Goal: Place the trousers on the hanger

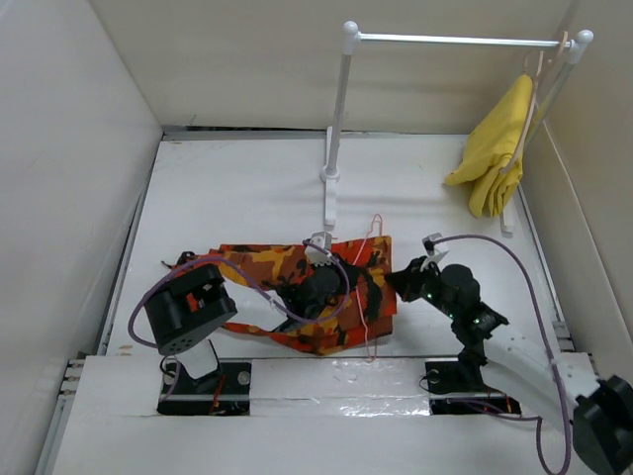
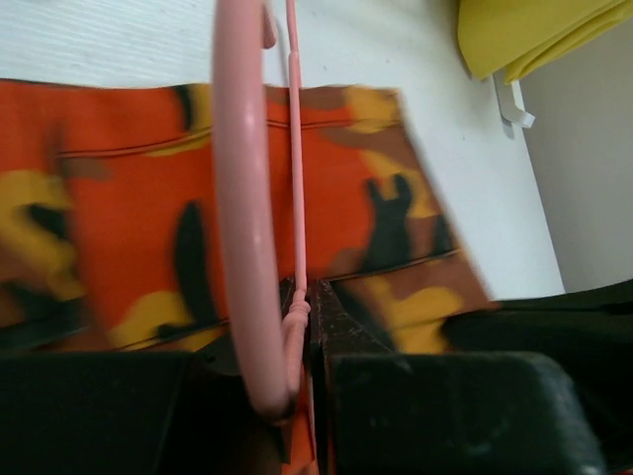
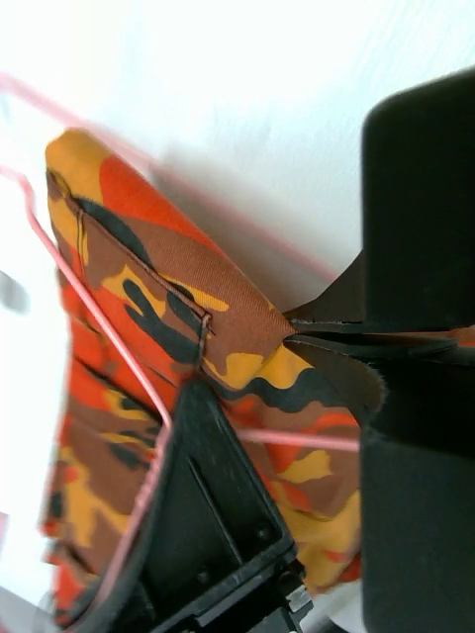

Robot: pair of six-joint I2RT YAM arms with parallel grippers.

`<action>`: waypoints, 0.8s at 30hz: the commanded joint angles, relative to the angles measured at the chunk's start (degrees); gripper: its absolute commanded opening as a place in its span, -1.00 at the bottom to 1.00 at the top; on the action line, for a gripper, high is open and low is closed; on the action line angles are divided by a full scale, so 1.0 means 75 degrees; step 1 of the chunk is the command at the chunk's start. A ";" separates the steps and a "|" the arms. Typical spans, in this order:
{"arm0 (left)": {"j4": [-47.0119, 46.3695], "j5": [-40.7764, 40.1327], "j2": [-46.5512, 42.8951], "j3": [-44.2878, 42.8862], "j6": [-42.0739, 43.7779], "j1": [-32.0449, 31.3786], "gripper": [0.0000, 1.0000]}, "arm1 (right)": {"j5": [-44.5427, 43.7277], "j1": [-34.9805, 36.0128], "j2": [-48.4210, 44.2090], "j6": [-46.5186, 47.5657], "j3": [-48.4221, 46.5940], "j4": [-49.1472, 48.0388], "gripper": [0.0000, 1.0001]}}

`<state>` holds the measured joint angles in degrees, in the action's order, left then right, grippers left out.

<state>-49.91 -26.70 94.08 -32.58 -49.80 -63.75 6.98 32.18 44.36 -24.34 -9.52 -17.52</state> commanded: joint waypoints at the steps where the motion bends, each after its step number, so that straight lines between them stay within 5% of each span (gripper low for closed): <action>1: 0.0560 -0.0389 -0.0484 0.0441 0.0687 0.0121 -1.00 | -0.1233 -0.0365 -0.1423 0.0584 -0.0406 0.1301 -1.00; 8: 0.1379 -0.0623 -0.1480 0.1342 0.0558 0.0191 -1.00 | -0.2616 -0.0682 -0.2867 0.0714 -0.0934 0.3308 -1.00; 24: 0.3467 -0.1257 -0.3779 0.1344 0.1296 0.0554 -1.00 | -0.3404 -0.0752 -0.2142 0.0726 -0.1239 0.3075 -1.00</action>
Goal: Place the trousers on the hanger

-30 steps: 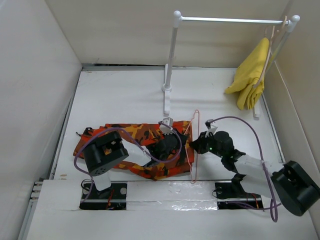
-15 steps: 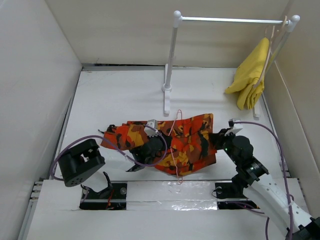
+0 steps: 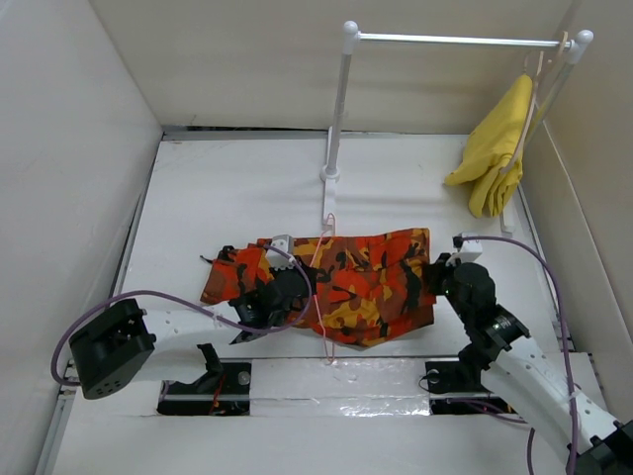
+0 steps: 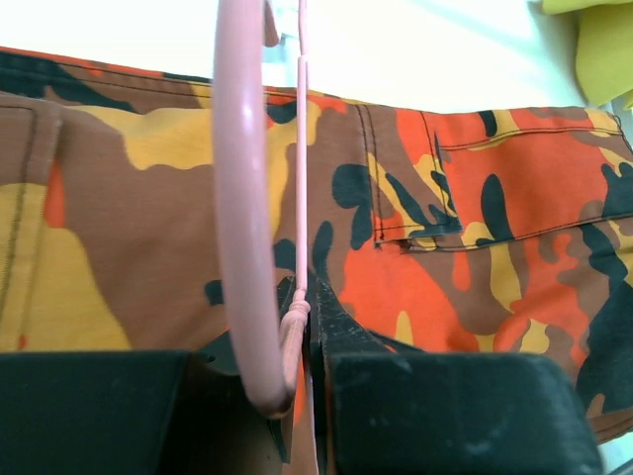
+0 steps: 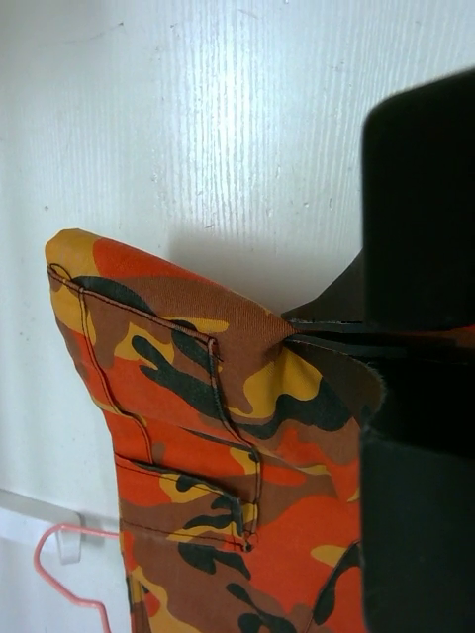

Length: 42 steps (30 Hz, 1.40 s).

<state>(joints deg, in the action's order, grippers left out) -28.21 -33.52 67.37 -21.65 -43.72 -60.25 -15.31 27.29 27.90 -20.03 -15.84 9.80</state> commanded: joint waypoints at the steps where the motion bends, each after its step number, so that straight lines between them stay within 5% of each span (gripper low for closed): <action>1: 0.0620 -0.0336 -0.0229 -0.0148 0.0509 0.0088 -1.00 | -0.0396 -0.0099 0.0181 0.0128 -0.0385 -0.0604 -1.00; 17: 0.1265 -0.0652 -0.0827 -0.0512 0.0732 0.0158 -1.00 | 0.0154 -0.0615 0.0499 0.0233 -0.0198 -0.0955 -1.00; 28: 0.0011 -0.0136 -0.0581 -0.0570 0.0732 0.0158 -1.00 | 0.0881 -0.0615 0.0862 0.0186 -0.0103 -0.1565 -1.00; 32: -0.0129 -0.0627 -0.0651 -0.0921 0.1036 -0.0227 -1.00 | 0.1384 -0.0615 0.0804 0.0386 -0.0442 -0.1402 -0.50; 35: -0.0118 -0.0641 -0.0838 -0.1401 0.1329 -0.0229 -1.00 | 0.1911 -0.0453 0.0570 0.0339 -0.0793 -0.1354 0.07; 38: -0.0118 -0.0290 -0.1061 -0.1882 0.1575 -0.0229 -1.00 | 0.2380 -0.0008 0.0569 0.0047 -0.1110 -0.1633 0.20; 42: -0.0270 -0.0066 -0.1295 -0.2257 0.1739 -0.0229 -1.00 | 0.2056 0.1979 0.1083 -0.0539 -0.1485 -0.2419 0.22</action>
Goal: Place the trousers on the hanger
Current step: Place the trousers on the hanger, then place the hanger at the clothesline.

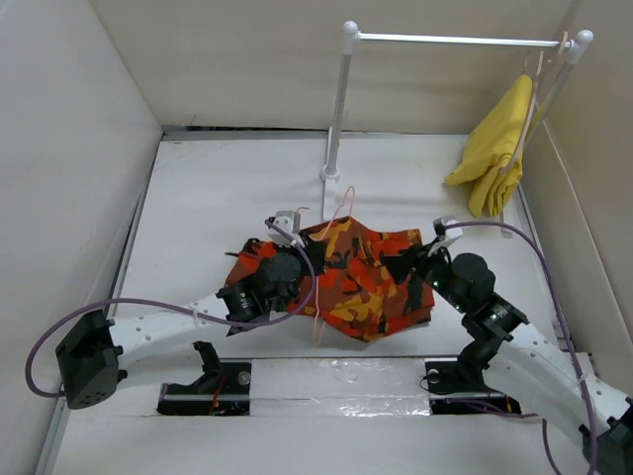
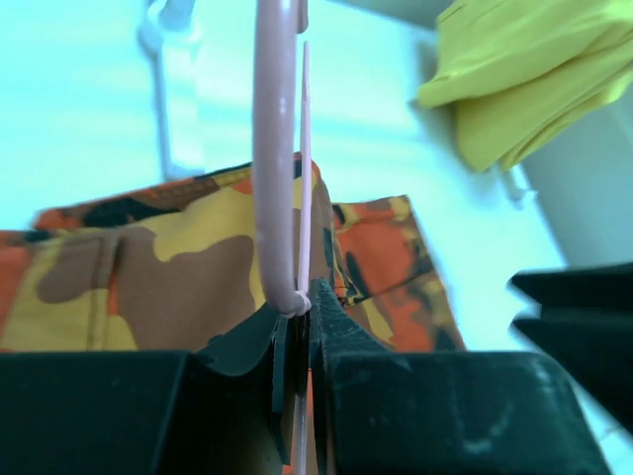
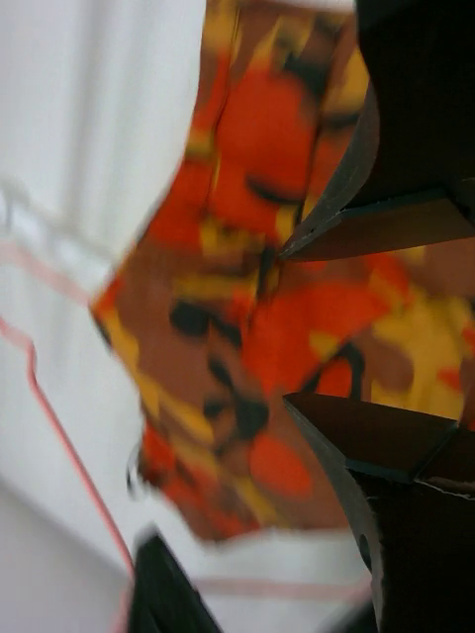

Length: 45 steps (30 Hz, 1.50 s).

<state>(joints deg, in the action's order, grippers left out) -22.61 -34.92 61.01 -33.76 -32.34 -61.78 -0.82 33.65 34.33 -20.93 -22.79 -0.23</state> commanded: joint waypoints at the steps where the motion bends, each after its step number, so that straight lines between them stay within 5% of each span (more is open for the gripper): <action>1: -0.0982 0.0086 -0.0482 -0.0725 0.0245 -0.0025 -1.00 | -0.0204 0.1544 0.0541 -0.0548 -0.0664 -0.1233 0.23; 6: -0.0362 0.0049 -0.0331 -0.1380 0.0199 -0.0025 -1.00 | -0.1948 0.3352 0.1294 -0.0561 -0.1390 -0.1424 0.52; 20: 0.0484 0.0811 0.0513 -0.2811 0.0093 -0.0025 -1.00 | -0.1203 0.4126 0.2536 -0.1920 -0.1169 -0.3553 0.33; 25: 0.0776 0.0987 0.0630 -0.3280 0.0174 -0.0025 -1.00 | -0.1671 0.4349 0.2736 -0.2236 -0.1076 -0.3613 0.09; 30: 0.1057 0.1256 0.0724 -0.3922 0.0304 -0.0025 -1.00 | -0.1742 0.4349 0.2560 -0.2612 -0.0829 -0.4258 -0.71; 33: 0.1128 0.1374 0.0958 -0.4333 0.0433 -0.0025 -1.00 | -0.1661 0.4349 0.2432 -0.2647 -0.1051 -0.4387 -0.95; 39: 0.0975 0.2533 0.1637 -0.5409 0.0468 0.0409 -0.99 | -0.1777 0.4349 0.2349 -0.2905 -0.1729 -0.4868 -1.00; 45: 0.1244 0.2803 0.2083 -0.6512 0.0702 0.0409 -0.60 | -0.2117 0.4349 0.2021 -0.2811 -0.2211 -0.4833 -1.00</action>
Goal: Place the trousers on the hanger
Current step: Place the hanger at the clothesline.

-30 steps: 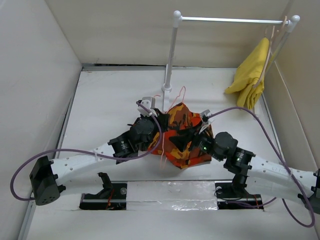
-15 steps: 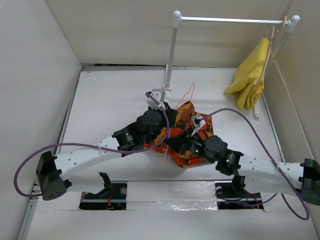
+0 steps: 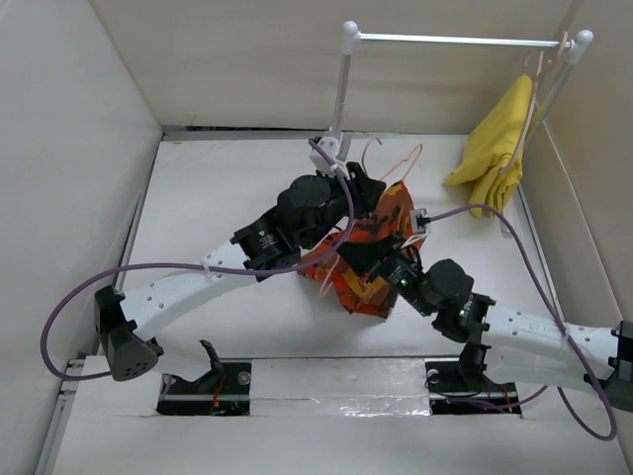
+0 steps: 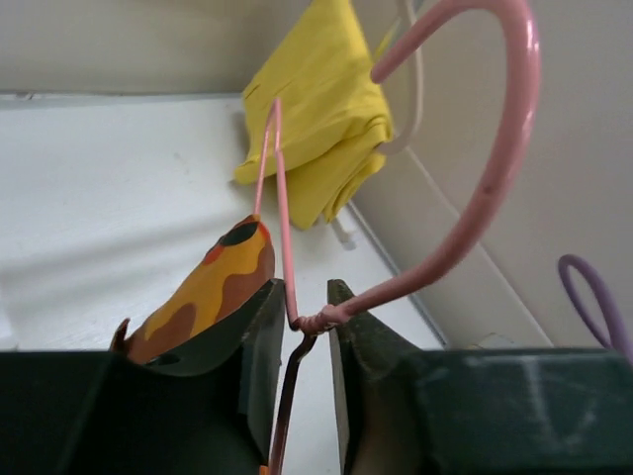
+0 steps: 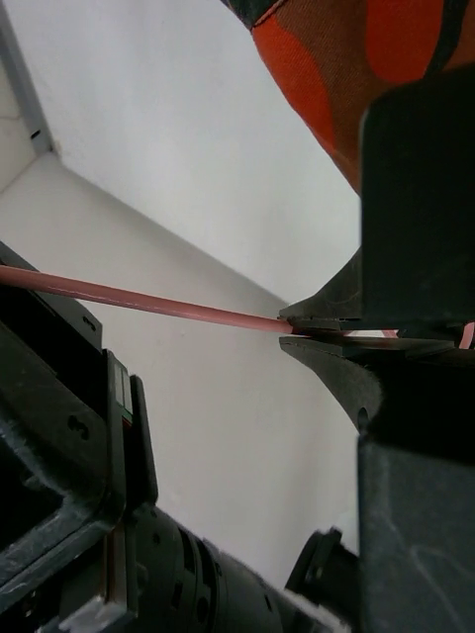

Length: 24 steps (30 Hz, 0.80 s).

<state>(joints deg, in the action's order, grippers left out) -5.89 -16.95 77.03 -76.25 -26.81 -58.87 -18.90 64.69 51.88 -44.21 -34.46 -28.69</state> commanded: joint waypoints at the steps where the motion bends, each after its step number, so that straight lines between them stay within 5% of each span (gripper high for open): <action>1: -0.0973 0.0478 -0.0006 -0.0907 -0.0012 0.0021 -0.54 | 0.0281 0.0037 -0.0366 0.0246 -0.0702 -0.1038 -1.00; 12: -0.1242 0.0631 -0.0615 -0.0686 0.0269 0.0173 0.14 | 0.2166 -0.2281 -0.0741 -0.1043 -0.0643 -0.1343 -1.00; 24: -0.0925 0.0081 -0.1692 0.0014 0.0996 0.0244 0.23 | 0.3714 -0.4100 0.0756 -0.0891 -0.2647 -0.0534 -1.00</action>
<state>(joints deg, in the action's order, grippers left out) -11.31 -14.33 67.55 -79.00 -21.52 -57.25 2.94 36.60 56.14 -53.36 -46.89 -22.55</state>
